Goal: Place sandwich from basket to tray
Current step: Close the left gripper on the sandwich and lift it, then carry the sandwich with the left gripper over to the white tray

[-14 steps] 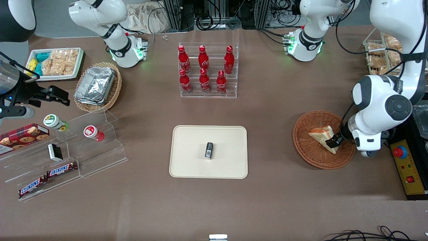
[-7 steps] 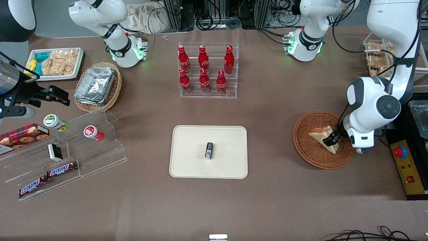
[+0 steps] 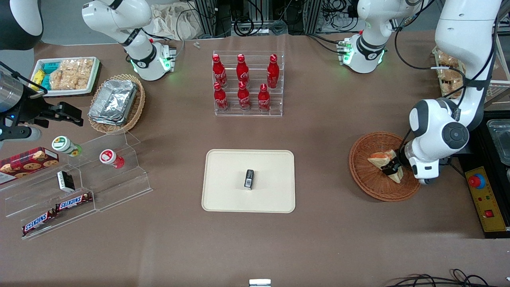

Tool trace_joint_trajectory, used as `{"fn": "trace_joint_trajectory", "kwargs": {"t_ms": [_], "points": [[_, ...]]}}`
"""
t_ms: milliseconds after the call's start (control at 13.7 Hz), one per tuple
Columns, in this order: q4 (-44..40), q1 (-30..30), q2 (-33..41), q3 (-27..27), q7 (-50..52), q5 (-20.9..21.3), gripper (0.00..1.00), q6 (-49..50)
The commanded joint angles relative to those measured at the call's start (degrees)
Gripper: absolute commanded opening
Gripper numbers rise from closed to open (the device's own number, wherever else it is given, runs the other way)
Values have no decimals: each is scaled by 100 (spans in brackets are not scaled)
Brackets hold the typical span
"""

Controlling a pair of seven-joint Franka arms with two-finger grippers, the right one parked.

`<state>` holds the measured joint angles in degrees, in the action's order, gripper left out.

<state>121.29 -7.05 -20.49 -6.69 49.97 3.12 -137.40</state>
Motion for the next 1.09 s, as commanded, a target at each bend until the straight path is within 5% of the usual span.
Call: {"fn": "trace_joint_trajectory", "kwargs": {"t_ms": [0, 73, 219, 583, 1021], "points": [[53, -16, -34, -42, 381, 31, 95, -155], [27, 10, -25, -42, 417, 48, 54, -146], [-87, 37, 1, -51, 408, 83, 2, -76], [-403, 20, 123, -51, 181, 110, 0, 502], [-2238, 37, 89, -69, -961, 101, 0, 2971]]}}
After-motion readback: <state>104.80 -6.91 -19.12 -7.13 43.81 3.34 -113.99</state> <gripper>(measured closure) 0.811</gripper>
